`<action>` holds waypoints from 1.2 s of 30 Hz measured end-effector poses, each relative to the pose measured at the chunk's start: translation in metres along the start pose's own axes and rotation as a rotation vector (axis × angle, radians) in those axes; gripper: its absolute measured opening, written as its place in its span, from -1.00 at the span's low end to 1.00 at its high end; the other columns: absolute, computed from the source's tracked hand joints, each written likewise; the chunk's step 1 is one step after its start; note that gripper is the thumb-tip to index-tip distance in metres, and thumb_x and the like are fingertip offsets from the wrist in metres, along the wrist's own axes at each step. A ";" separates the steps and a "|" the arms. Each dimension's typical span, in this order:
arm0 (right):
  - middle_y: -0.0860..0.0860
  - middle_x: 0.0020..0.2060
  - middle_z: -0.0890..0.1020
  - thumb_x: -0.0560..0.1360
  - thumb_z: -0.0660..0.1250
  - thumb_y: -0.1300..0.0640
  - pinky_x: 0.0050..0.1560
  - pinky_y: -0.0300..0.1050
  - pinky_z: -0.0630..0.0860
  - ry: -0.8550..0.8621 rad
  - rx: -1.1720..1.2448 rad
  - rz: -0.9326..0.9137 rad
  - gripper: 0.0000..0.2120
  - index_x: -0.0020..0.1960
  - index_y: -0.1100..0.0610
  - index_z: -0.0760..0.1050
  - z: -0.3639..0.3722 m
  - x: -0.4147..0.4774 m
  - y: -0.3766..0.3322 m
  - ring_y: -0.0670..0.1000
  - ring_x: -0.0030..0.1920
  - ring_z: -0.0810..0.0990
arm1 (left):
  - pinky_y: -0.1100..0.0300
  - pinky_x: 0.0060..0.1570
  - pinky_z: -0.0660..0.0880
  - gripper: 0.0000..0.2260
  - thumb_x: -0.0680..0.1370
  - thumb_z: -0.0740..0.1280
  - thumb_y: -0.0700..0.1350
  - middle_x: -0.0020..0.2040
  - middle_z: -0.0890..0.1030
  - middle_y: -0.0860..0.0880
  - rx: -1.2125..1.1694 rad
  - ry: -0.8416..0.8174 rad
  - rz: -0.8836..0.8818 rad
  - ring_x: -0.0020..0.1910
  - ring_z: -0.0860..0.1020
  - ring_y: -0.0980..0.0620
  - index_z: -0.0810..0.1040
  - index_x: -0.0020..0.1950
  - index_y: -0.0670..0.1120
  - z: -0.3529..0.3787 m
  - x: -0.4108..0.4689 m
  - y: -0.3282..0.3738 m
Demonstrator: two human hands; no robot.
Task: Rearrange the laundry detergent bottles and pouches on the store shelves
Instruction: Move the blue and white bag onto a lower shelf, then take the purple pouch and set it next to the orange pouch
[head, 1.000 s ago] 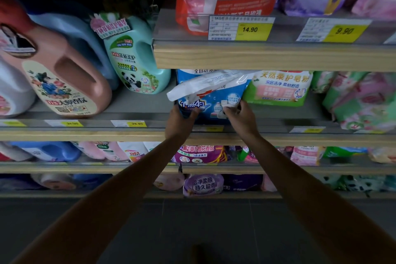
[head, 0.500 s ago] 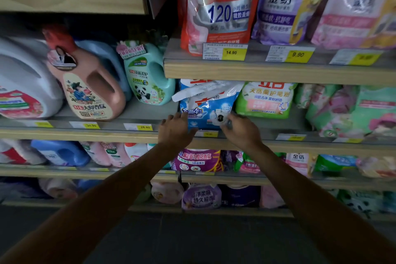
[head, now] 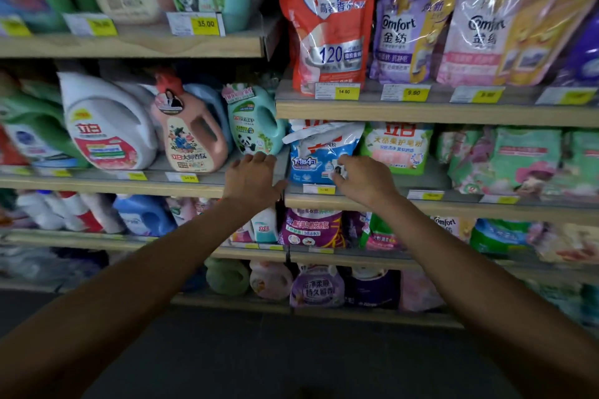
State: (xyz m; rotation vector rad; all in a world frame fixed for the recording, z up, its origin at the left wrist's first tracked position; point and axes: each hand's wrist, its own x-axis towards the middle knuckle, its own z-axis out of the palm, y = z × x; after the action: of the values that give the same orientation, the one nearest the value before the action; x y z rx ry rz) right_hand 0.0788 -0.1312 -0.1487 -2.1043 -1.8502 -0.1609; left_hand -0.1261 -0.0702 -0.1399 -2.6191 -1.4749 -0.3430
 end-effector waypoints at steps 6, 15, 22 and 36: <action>0.13 0.01 0.64 0.53 0.20 -0.03 -0.11 -0.05 0.42 0.091 0.021 -0.139 -0.69 0.16 0.13 0.50 -0.067 0.024 -0.068 0.19 0.06 0.58 | -0.04 0.22 0.34 -0.55 0.52 0.24 0.17 0.22 0.54 -0.14 0.109 0.140 -0.051 0.23 0.48 -0.19 0.46 0.25 -0.12 -0.087 -0.013 -0.040; 0.14 -0.04 0.65 0.50 0.20 -0.01 -0.16 -0.06 0.40 0.301 -0.025 -0.296 -0.70 0.13 0.12 0.51 -0.171 0.087 -0.175 0.22 0.01 0.60 | -0.03 0.20 0.36 -0.52 0.52 0.23 0.17 0.26 0.51 -0.13 0.201 0.295 -0.122 0.25 0.46 -0.17 0.42 0.32 -0.10 -0.208 -0.001 -0.121; 0.15 0.04 0.62 0.53 0.17 -0.05 -0.15 -0.05 0.36 0.385 -0.068 -0.311 -0.66 0.19 0.10 0.50 -0.231 0.137 -0.265 0.22 0.05 0.58 | 0.00 0.16 0.37 -0.53 0.53 0.21 0.15 0.26 0.51 -0.13 0.289 0.427 -0.100 0.23 0.48 -0.17 0.39 0.34 -0.10 -0.286 0.017 -0.192; 0.11 0.05 0.63 0.50 0.17 -0.05 -0.17 -0.06 0.33 0.676 -0.219 -0.359 -0.67 0.16 0.08 0.49 -0.302 0.242 -0.424 0.19 0.07 0.57 | 0.00 0.18 0.38 -0.52 0.53 0.18 0.19 0.23 0.53 -0.13 0.474 0.694 -0.059 0.23 0.48 -0.16 0.40 0.31 -0.09 -0.414 0.062 -0.364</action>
State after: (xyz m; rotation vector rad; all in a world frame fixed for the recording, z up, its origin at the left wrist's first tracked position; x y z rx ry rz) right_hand -0.2603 0.0426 0.2803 -1.5211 -1.7912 -1.0570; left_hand -0.4637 0.0833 0.2732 -1.8189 -1.1955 -0.7149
